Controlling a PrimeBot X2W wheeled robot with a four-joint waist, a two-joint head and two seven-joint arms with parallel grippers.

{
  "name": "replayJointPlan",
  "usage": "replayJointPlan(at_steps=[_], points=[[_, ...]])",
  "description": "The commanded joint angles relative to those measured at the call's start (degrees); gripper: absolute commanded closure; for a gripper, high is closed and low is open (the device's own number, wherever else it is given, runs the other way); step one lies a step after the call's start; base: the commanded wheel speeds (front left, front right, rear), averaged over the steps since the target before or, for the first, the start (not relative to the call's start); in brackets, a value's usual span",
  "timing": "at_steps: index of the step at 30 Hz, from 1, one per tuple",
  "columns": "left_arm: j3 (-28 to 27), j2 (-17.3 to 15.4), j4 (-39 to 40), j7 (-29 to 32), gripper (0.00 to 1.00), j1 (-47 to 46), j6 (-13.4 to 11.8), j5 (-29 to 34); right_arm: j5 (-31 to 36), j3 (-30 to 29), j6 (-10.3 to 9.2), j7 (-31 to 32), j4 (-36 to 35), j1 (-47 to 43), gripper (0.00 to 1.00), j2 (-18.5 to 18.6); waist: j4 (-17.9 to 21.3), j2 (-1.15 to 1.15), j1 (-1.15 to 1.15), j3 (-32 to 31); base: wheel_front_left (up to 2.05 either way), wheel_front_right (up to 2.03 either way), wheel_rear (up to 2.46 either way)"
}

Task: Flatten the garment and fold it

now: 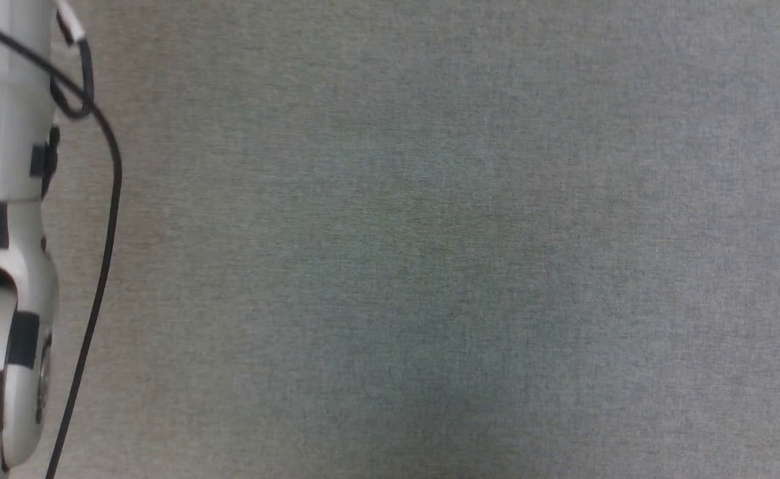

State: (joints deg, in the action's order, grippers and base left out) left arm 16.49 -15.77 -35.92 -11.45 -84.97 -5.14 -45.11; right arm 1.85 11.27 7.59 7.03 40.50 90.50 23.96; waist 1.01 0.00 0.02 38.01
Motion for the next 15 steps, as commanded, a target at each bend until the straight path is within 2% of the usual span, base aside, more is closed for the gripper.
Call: replayJointPlan(at_steps=[1,4,8,15], points=[[0.1,-0.8,0.5,0.9,1.0,1.2,1.3,-0.5,-1.5,1.3,-0.1,-0.2,0.1,-1.0,1.0,1.3,-1.4,0.0,-0.02,-2.5,0.0,0.0,0.0],[0.8,-1.6,1.5,3.6,1.0,4.1,2.8,-1.6,-4.7,4.3,-0.1,0.2,-0.5,-2.9,1.0,3.2,-2.0,0.0,-0.02,-4.5,0.0,0.0,0.0],[0.8,-2.4,4.5,7.3,1.0,9.5,3.0,-4.0,-11.0,7.7,-0.1,1.5,-3.5,-6.9,1.0,6.7,-2.9,0.0,-0.02,-6.9,0.0,0.0,0.0],[-0.2,-4.4,16.0,12.0,1.0,23.6,1.7,-8.5,-22.1,6.2,-0.1,3.3,-13.6,-19.8,1.0,13.0,-4.0,0.0,-0.02,-10.2,0.0,0.0,0.0]])
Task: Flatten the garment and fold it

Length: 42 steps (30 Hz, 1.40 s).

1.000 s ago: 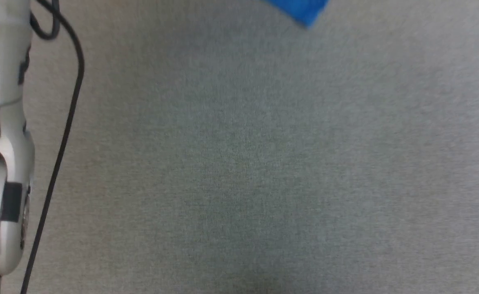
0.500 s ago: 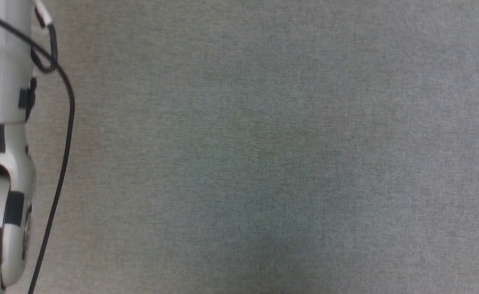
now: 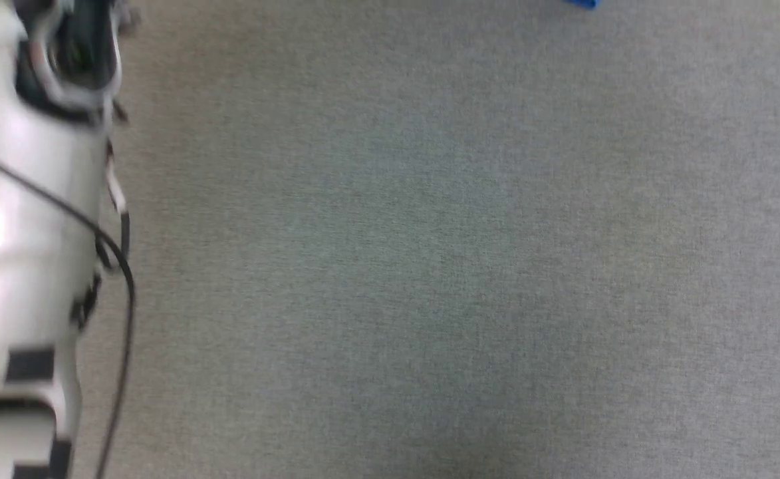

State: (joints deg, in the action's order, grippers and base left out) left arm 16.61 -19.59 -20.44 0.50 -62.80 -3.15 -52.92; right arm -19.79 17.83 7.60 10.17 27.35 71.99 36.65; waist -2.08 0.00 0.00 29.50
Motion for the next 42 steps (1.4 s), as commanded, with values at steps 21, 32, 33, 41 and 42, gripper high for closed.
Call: replayJointPlan(at_steps=[21,32,33,41,42], points=[[3.6,-5.7,27.6,1.5,1.0,48.5,-6.2,-2.8,-8.0,-21.4,-0.11,6.4,-30.4,-54.9,1.0,-10.1,1.1,0.0,0.0,-13.0,0.0,0.0,0.0],[3.1,-9.1,30.6,8.0,1.0,67.6,-8.0,-12.7,-16.8,-24.2,-0.11,18.5,-36.3,-76.1,1.0,-13.0,2.0,0.0,0.0,-18.8,0.0,0.0,0.0],[3.0,-9.3,30.7,8.2,1.0,68.8,-8.1,-13.3,-17.4,-24.3,-0.11,19.5,-36.4,-77.5,1.0,-12.9,2.0,0.0,0.0,-19.3,0.0,0.0,0.0],[1.3,-10.8,32.5,9.2,1.0,76.6,-8.7,-17.1,-20.7,-27.9,-0.11,26.8,-37.1,-87.7,1.0,-14.5,2.2,0.0,0.0,-24.1,0.0,0.0,0.0],[0.9,-11.4,33.1,9.5,1.0,78.2,-9.0,-17.6,-21.1,-28.6,-0.11,28.7,-37.6,-89.5,1.0,-15.3,2.4,0.0,0.0,-25.2,0.0,0.0,0.0]])
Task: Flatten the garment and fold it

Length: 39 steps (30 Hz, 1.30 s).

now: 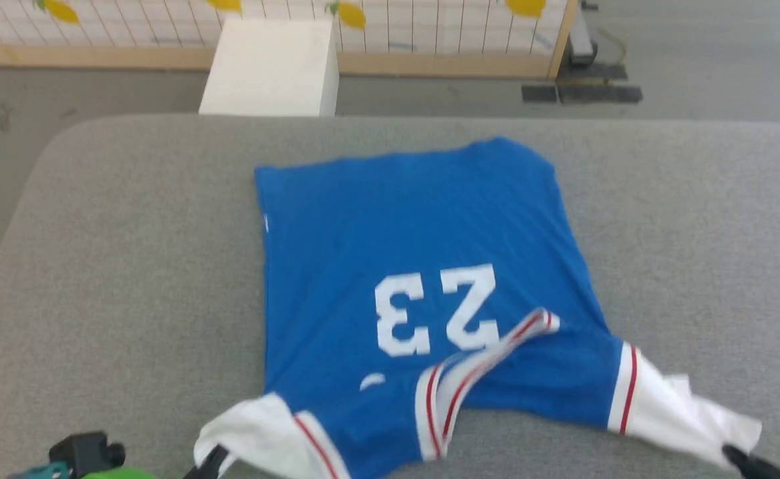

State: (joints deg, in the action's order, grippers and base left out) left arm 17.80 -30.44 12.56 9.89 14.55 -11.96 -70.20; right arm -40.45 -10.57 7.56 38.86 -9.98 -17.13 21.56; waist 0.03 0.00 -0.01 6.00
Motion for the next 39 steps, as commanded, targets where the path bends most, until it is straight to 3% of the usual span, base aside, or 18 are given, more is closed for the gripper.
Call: replayJointPlan(at_steps=[1,9,15,25,27,28,30,35,39], points=[[-0.4,-0.9,0.5,0.2,1.0,1.7,-0.4,-0.6,-0.6,-0.7,-0.08,0.8,-0.7,-1.3,1.0,-0.7,0.4,0.0,0.01,-2.3,0.0,0.0,0.0],[-1.4,-2.4,4.1,-0.3,1.0,4.7,-0.4,-0.4,0.7,-4.1,-0.08,4.3,-3.8,-5.2,1.0,-5.0,0.4,0.0,0.01,-4.1,0.0,0.0,0.0],[-0.6,-1.9,7.4,-2.0,1.0,2.4,0.3,2.2,3.1,-2.4,-0.08,3.4,-3.9,-4.4,1.0,-6.1,-0.4,0.0,0.01,-2.5,0.0,0.0,0.0],[2.1,-0.9,9.3,-0.8,1.0,-2.3,0.0,4.6,6.7,4.4,-0.08,0.9,5.9,1.9,1.0,-4.4,-1.7,0.0,0.01,-1.2,0.0,0.0,0.0],[2.3,-0.8,9.3,-0.7,1.0,-2.7,-0.1,4.7,7.1,5.7,-0.08,-0.5,8.6,3.4,0.88,-4.1,-1.7,0.0,0.01,-1.2,0.0,0.0,0.0],[2.4,-0.7,9.2,-0.7,1.0,-2.8,-0.2,4.8,7.3,6.4,-0.08,-1.3,10.1,4.2,0.73,-3.9,-1.7,0.0,0.01,-1.2,0.0,0.0,0.0],[2.5,-0.6,9.1,-0.7,1.0,-2.9,-0.2,4.8,7.4,7.4,-0.08,-2.9,12.6,5.5,0.0,-3.5,-1.5,0.0,0.01,-1.3,0.0,0.0,0.0],[2.8,-0.6,9.1,-1.0,1.0,-2.8,0.0,5.3,5.4,8.2,-0.08,-5.2,14.3,6.7,0.0,-2.5,-1.1,0.0,0.01,-1.6,0.0,0.0,0.0],[3.0,-0.5,9.7,-2.0,1.0,-3.0,0.3,6.5,3.7,4.2,-0.08,-5.5,9.4,5.9,0.0,-0.7,-1.0,0.0,0.01,-0.9,0.0,0.0,0.0]])
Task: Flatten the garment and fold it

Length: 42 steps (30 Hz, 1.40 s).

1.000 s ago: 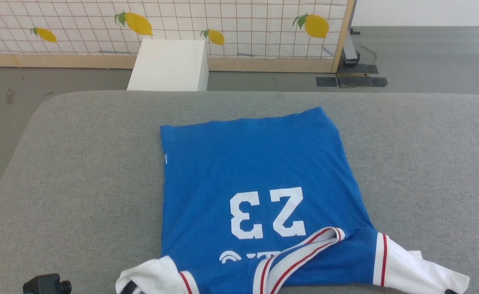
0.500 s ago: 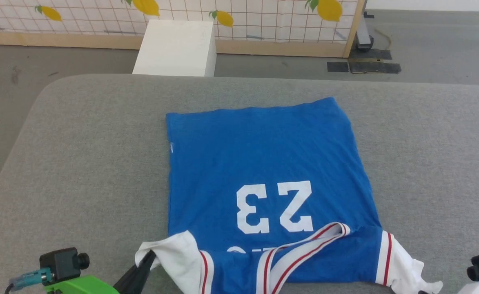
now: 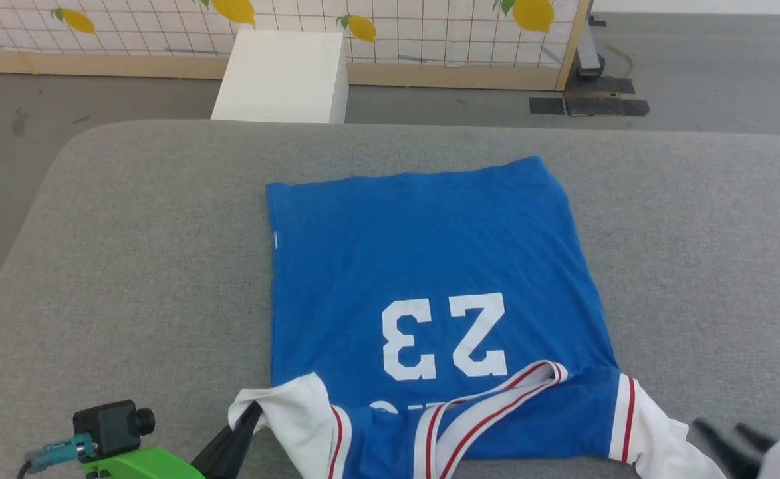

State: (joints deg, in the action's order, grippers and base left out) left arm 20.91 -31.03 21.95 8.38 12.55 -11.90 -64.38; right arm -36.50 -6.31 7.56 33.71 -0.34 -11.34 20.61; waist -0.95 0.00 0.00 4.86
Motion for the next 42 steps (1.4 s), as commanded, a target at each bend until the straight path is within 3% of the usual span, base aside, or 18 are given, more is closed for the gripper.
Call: replayJointPlan(at_steps=[1,7,12,17,26,42], points=[[0.2,0.2,0.4,-0.6,1.0,-1.1,0.3,1.0,-0.6,-1.6,-0.08,-0.2,-2.4,-0.3,0.0,0.7,-0.1,0.0,0.0,0.5,0.0,0.0,0.0],[1.5,0.6,1.6,-1.5,1.0,-2.7,0.4,3.7,-0.5,-8.2,-0.08,1.3,-14.1,3.7,0.0,2.6,-0.9,0.0,0.0,3.8,0.0,0.0,0.0],[2.7,0.9,2.7,-1.3,1.0,-5.3,0.5,5.7,0.2,-5.5,-0.08,5.0,-15.2,15.1,0.0,4.8,-2.1,0.0,0.0,8.4,0.0,0.0,0.0],[3.8,1.8,3.3,-0.9,1.0,-8.7,0.6,7.2,1.6,-0.3,-0.08,9.4,-9.1,28.9,0.0,8.4,-4.3,0.0,0.0,14.0,0.0,0.0,0.0],[6.1,4.4,1.6,-1.0,1.0,-14.2,2.1,9.0,5.8,6.9,-0.08,15.2,4.7,49.8,0.0,9.8,-8.4,0.0,0.0,22.7,0.0,0.0,0.0],[9.3,7.8,-2.0,-1.5,1.0,-19.1,4.8,10.0,9.6,15.5,-0.08,16.7,17.0,59.6,0.0,11.6,-14.2,0.0,0.0,28.4,0.0,0.0,0.0]])
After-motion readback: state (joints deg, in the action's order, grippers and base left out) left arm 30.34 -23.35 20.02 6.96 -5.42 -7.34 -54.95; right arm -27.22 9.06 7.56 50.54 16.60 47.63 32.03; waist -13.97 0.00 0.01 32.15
